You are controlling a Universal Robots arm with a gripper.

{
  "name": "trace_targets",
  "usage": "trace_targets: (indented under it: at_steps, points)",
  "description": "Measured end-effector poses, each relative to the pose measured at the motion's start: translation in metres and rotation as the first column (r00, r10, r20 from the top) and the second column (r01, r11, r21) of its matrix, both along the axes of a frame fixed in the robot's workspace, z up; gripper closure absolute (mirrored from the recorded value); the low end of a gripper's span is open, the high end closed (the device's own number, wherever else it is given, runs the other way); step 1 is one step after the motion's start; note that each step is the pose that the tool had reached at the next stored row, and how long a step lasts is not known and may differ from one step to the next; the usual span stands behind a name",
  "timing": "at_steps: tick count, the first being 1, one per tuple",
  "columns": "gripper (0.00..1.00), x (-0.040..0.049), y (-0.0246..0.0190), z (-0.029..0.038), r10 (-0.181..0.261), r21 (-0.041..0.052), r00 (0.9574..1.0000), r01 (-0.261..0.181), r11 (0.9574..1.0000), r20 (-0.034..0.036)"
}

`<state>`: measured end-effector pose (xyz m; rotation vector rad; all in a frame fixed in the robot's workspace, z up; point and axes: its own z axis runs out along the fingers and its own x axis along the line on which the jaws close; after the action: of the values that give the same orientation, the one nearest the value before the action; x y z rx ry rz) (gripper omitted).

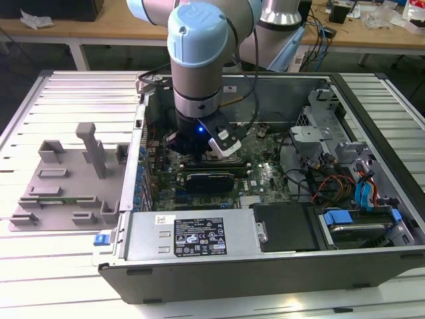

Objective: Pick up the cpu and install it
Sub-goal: 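Install the second cpu locking lever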

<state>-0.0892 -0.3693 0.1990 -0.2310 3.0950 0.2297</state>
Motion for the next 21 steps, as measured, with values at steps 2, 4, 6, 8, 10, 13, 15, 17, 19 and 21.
trace_targets:
  at_steps: [2, 4, 6, 8, 10, 13, 15, 17, 19, 21]
  points:
    - [0.89, 0.0, 0.0, 0.0091, -0.001, 0.0, 1.0, 0.001, 1.0, 0.0]
    - [0.89, 0.0, 0.0, 0.0251, -0.001, 0.0, 1.0, 0.001, 1.0, 0.0]
    - [0.89, 0.0, 0.0001, 0.0407, -0.001, 0.0001, 1.0, 0.001, 1.0, 0.0]
    - [0.89, 0.0, 0.0001, 0.0523, -0.001, 0.0, 1.0, 0.001, 1.0, 0.0]
    - [0.89, 0.0, 0.0001, 0.0527, -0.001, 0.0002, 1.0, 0.001, 1.0, 0.0001]
    - [0.89, 0.0043, 0.0001, 0.0525, -0.001, 0.0002, 1.0, 0.001, 1.0, -0.0002]
    - [0.89, 0.0144, 0.0001, 0.0521, -0.001, 0.0004, 1.0, 0.001, 1.0, 0.0]
    - [0.89, 0.0195, 0.0001, 0.0519, -0.001, 0.0004, 1.0, 0.001, 1.0, 0.0]
    - [0.89, 0.0289, 0.0001, 0.0517, -0.001, 0.0004, 1.0, 0.001, 1.0, -0.0001]
    - [0.89, 0.0409, 0.0002, 0.0515, -0.001, 0.0004, 1.0, 0.001, 1.0, -0.0001]
